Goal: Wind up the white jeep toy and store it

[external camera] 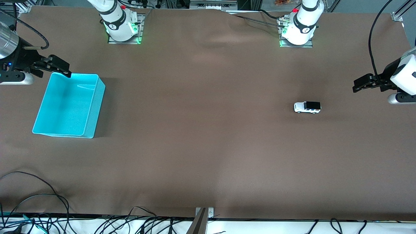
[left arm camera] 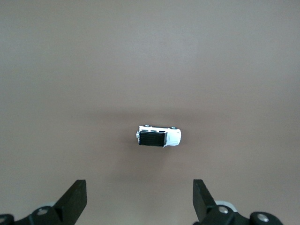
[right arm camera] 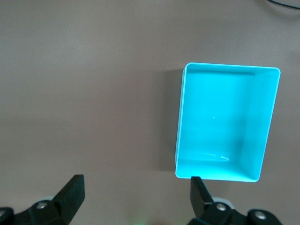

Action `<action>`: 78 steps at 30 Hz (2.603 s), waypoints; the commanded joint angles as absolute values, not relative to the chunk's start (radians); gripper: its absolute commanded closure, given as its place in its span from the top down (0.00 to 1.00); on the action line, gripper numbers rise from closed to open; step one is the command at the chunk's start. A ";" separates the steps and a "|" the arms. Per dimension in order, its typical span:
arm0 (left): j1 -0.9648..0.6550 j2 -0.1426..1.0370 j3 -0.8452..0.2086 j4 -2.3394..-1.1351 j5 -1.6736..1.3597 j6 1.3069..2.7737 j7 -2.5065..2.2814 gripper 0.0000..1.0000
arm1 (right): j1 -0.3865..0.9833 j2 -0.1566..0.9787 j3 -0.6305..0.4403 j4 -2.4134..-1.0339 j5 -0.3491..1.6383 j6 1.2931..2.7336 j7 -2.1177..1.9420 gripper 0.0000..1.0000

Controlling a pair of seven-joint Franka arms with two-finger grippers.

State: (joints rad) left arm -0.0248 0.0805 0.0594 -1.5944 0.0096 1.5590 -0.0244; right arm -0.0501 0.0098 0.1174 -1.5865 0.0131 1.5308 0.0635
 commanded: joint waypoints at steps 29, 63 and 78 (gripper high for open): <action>-0.037 0.115 0.041 -1.785 0.012 1.686 -1.112 1.00 | -0.055 0.012 0.123 -1.569 0.012 1.526 0.069 1.00; -0.025 0.084 0.021 -2.404 0.026 2.453 -1.634 1.00 | -0.055 0.012 0.123 -1.569 0.012 1.526 0.069 1.00; -0.037 0.213 0.020 -2.456 0.031 2.631 -1.667 1.00 | -0.055 0.012 0.123 -1.569 0.012 1.526 0.069 1.00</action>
